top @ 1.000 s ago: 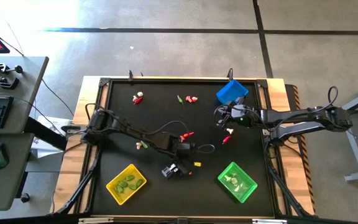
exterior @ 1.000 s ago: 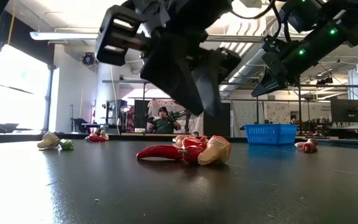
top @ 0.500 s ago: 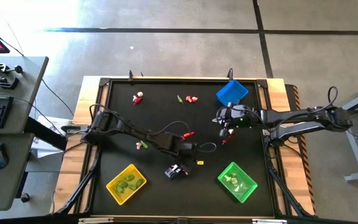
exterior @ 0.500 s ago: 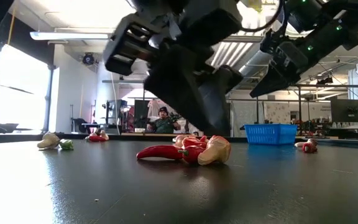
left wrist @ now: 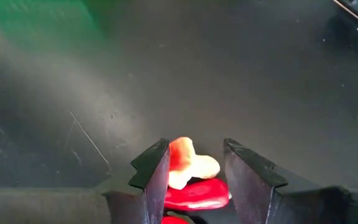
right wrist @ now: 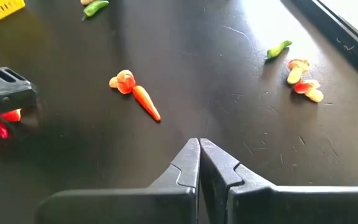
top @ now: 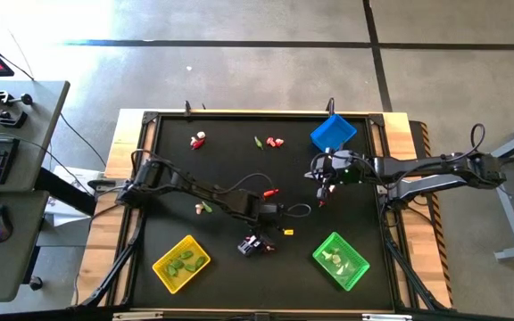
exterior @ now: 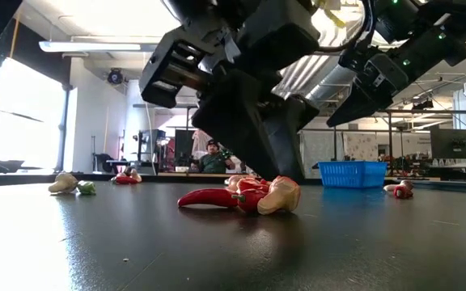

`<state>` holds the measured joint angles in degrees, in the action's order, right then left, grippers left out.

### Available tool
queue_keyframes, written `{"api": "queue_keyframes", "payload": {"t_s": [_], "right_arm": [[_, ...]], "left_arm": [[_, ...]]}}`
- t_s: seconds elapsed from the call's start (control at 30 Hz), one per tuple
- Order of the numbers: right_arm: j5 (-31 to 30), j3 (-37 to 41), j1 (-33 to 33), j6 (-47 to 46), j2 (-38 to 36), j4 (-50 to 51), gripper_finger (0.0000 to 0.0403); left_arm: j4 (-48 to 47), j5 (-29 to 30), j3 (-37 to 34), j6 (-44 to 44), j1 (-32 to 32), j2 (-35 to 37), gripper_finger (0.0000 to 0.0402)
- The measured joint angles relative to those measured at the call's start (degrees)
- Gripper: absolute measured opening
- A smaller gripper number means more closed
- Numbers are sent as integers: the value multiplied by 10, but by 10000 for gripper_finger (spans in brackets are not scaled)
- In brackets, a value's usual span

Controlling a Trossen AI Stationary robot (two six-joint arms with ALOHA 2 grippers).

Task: Sort produce into baskets
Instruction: Put the red mushroom into the green bin

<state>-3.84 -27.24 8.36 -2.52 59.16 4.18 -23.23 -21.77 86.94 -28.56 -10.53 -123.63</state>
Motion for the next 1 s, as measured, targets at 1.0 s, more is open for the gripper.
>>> {"api": "queue_keyframes", "payload": {"t_s": [1.0], "right_arm": [[-5, 0, 0, 0, 0, 3, 0]], "left_arm": [[12, -4, 1, -11, 8, -12, 61]]}}
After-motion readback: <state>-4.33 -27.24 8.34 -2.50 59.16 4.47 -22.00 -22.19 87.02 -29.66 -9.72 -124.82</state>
